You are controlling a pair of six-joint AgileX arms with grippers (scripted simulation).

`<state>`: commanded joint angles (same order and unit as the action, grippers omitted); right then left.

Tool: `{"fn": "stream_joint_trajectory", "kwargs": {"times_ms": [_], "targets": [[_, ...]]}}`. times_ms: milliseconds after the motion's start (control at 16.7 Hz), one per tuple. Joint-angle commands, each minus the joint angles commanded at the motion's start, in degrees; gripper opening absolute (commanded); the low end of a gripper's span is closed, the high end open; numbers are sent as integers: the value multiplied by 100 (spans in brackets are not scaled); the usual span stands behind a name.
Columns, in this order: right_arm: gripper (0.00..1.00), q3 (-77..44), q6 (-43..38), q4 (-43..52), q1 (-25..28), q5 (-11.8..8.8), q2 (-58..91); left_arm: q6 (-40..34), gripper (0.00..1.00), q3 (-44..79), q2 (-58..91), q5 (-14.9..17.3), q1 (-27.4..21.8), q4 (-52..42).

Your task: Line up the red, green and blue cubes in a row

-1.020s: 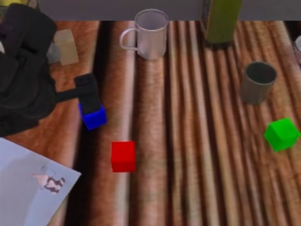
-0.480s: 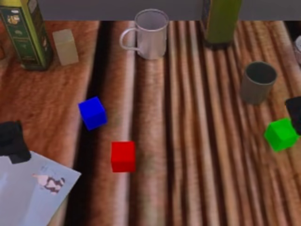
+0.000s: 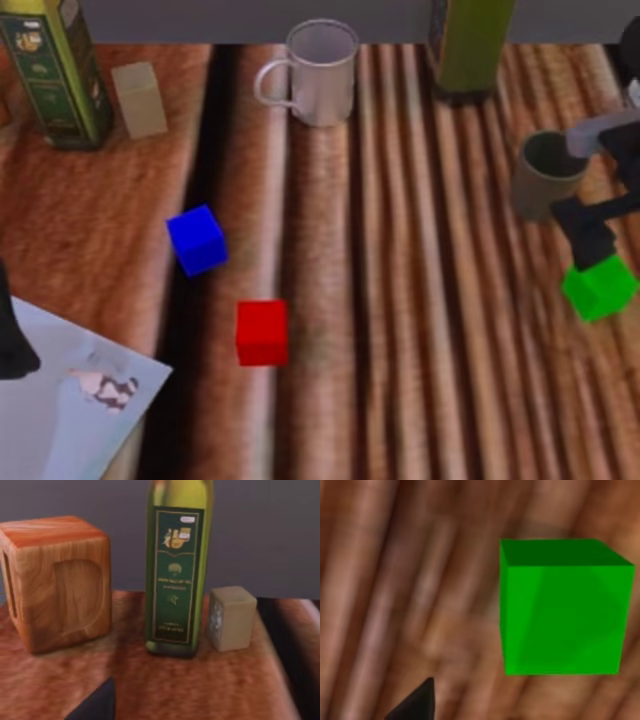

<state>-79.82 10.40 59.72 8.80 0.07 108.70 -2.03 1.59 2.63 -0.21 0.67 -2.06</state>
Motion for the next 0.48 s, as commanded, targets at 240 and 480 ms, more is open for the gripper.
{"fn": "stream_joint_trajectory", "kwargs": {"times_ms": [240,480], "targets": [[100,-254,28,124,23,-1,268,203,100,-159,-263,21,47,206],[100,-241,28,103,-2,0,279,203,100,-159,-263,21,47,206]]}}
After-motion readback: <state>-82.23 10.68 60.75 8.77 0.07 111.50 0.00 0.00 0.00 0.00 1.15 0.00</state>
